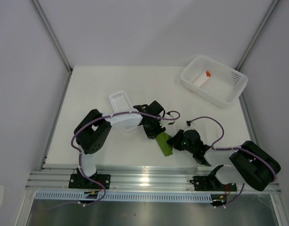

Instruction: Place the utensils on the paper napkin and roll it up

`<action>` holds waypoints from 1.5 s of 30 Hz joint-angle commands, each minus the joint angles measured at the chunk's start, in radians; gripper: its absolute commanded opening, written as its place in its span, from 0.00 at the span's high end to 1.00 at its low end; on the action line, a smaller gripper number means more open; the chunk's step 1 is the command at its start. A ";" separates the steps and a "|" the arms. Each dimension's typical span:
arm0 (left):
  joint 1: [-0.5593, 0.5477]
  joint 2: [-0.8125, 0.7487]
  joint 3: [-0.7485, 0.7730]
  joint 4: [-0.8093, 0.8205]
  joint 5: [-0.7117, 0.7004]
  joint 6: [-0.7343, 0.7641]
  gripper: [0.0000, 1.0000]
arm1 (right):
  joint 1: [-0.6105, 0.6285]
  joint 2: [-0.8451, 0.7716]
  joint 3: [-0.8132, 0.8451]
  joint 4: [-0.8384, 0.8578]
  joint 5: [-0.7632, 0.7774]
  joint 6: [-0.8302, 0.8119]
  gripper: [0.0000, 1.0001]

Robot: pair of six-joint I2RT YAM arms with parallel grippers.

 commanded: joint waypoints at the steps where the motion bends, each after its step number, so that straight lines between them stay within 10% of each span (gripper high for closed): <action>1: -0.012 0.013 0.015 0.019 0.035 -0.021 0.54 | 0.003 0.014 0.013 -0.012 0.019 -0.026 0.83; 11: -0.012 0.055 0.031 0.026 0.038 -0.024 0.54 | -0.022 0.116 0.034 0.005 -0.016 -0.052 0.60; 19: -0.010 0.046 0.029 0.032 0.029 -0.015 0.54 | -0.039 0.176 0.013 0.097 -0.066 -0.012 1.00; 45: 0.102 -0.261 -0.001 -0.103 0.064 0.017 0.51 | -0.095 -0.146 0.019 0.035 -0.069 -0.146 1.00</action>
